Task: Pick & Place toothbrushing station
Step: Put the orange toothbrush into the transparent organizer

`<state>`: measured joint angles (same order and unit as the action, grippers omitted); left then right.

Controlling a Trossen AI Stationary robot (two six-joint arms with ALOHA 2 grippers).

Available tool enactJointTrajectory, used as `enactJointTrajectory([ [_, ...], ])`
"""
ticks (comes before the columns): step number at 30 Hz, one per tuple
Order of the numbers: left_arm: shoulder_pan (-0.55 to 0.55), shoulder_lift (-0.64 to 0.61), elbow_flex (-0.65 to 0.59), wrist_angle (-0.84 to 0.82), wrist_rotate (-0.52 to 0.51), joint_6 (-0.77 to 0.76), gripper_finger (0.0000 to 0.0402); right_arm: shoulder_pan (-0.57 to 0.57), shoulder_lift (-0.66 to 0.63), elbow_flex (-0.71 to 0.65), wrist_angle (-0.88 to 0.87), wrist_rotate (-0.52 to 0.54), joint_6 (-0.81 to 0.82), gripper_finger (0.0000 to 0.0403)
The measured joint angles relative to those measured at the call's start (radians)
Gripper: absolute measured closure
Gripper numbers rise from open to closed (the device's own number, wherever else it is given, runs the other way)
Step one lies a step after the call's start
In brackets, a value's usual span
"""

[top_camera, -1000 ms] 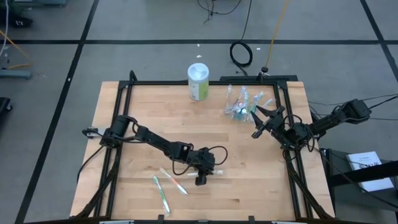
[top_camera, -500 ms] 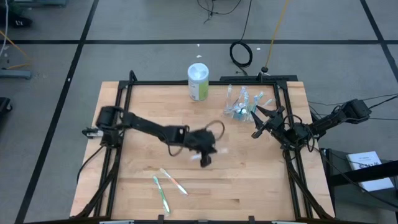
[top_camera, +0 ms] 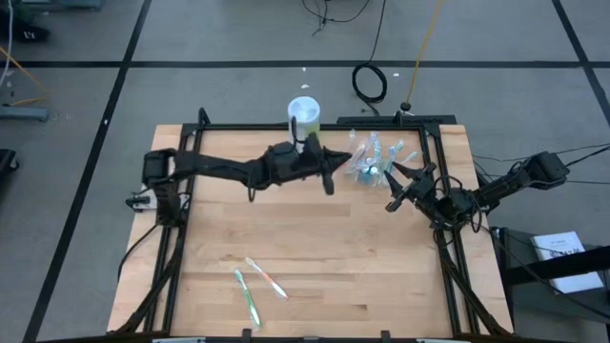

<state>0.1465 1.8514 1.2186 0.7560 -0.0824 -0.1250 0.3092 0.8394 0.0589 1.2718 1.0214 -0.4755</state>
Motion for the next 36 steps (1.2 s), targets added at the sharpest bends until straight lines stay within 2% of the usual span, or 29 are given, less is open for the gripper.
enactJointTrajectory([
  [8,0.049,0.244,0.0,0.442,-0.051,0.009,0.04,0.0,0.0,0.0,-0.018,-0.001,0.002,0.0248],
  [12,0.072,0.339,0.029,0.592,-0.088,0.003,0.04,0.0,0.0,0.0,-0.02,-0.002,0.003,0.0248],
  [17,0.091,0.422,0.137,0.571,-0.11,0.06,0.04,0.0,0.0,0.0,-0.02,-0.002,0.003,0.0248],
  [21,0.097,0.457,0.208,0.532,-0.198,0.128,0.04,0.0,0.0,0.0,-0.02,-0.002,0.003,0.0248],
  [32,0.106,0.579,0.331,0.485,-0.155,0.09,0.04,-0.001,0.0,0.0,-0.019,-0.002,0.003,0.0248],
  [36,0.089,0.593,0.332,0.47,-0.231,0.095,0.04,-0.001,0.0,0.0,-0.019,-0.002,0.002,0.0248],
])
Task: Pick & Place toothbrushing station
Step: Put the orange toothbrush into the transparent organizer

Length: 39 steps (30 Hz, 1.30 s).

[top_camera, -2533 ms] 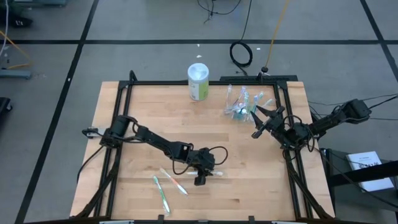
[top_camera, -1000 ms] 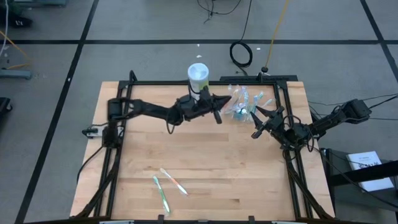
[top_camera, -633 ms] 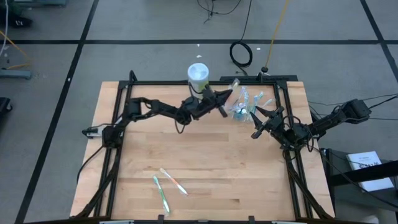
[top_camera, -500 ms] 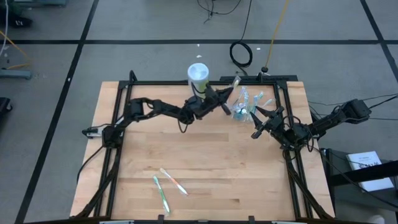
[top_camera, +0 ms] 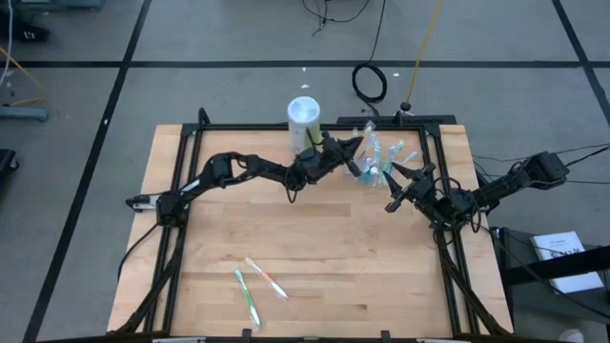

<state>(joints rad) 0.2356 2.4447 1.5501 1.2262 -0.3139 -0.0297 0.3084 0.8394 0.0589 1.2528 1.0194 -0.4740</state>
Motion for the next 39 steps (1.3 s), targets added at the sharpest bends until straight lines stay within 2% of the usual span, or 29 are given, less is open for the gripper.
enactJointTrajectory([
  [6,-0.034,0.0,-0.001,-0.072,-0.038,0.082,0.0399,0.0,0.0,0.0,-0.001,0.0,-0.001,0.0248],
  [13,-0.077,0.0,-0.002,-0.177,-0.197,0.081,0.0399,0.0,0.0,0.0,-0.004,0.0,0.002,0.0248],
  [23,-0.097,-0.001,-0.002,-0.226,-0.245,0.114,0.0397,0.0,0.0,0.0,-0.031,0.0,0.024,0.0248],
  [29,-0.097,-0.002,-0.002,-0.306,-0.25,0.096,0.037,0.0,0.0,0.0,-0.031,0.0,0.043,0.0248],
  [39,-0.115,-0.013,-0.002,-0.344,-0.293,0.091,0.0312,0.0,0.001,0.0,-0.038,0.0,0.043,0.0248],
])
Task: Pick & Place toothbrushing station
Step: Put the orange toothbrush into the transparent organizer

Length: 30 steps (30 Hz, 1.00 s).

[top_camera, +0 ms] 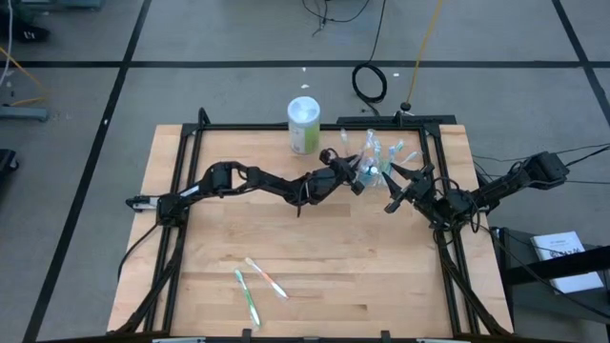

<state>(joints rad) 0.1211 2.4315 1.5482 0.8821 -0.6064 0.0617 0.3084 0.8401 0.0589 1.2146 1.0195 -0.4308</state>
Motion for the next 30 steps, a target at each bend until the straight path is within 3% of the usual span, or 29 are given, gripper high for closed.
enactJointTrajectory([
  [12,0.0,-0.073,-0.001,-0.129,-0.051,0.011,0.0269,-0.003,0.005,0.0,-0.024,0.001,0.0,0.0248],
  [30,-0.009,-0.215,0.0,-0.412,-0.06,-0.036,0.0268,-0.04,0.008,0.0,-0.147,-0.002,0.112,0.0248],
])
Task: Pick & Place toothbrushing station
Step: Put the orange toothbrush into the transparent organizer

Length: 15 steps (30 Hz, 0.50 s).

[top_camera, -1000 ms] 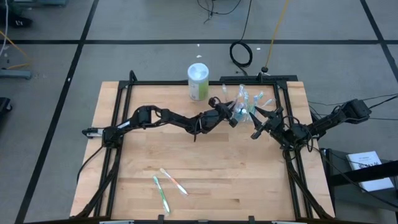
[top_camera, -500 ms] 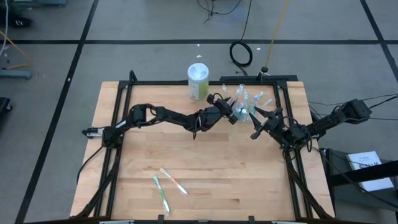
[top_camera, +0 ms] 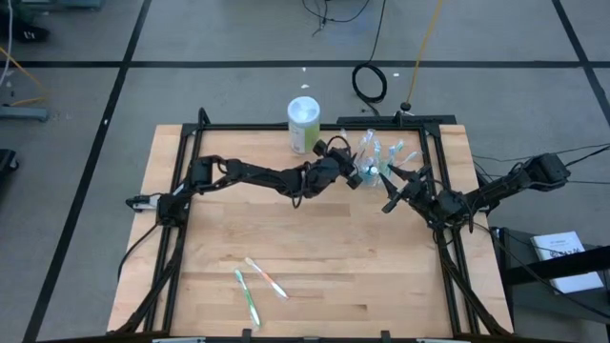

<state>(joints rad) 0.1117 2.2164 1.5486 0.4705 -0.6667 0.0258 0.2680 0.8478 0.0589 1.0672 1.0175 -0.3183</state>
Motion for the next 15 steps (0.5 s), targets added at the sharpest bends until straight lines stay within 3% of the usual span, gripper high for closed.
enactJointTrajectory([
  [7,-0.02,-0.029,0.0,-0.059,-0.015,0.036,0.0268,0.002,-0.001,0.0,0.005,-0.001,0.021,0.0248],
  [15,-0.046,-0.136,0.0,-0.361,0.007,0.026,0.0268,0.003,-0.003,0.0,0.014,-0.033,0.024,0.0248],
])
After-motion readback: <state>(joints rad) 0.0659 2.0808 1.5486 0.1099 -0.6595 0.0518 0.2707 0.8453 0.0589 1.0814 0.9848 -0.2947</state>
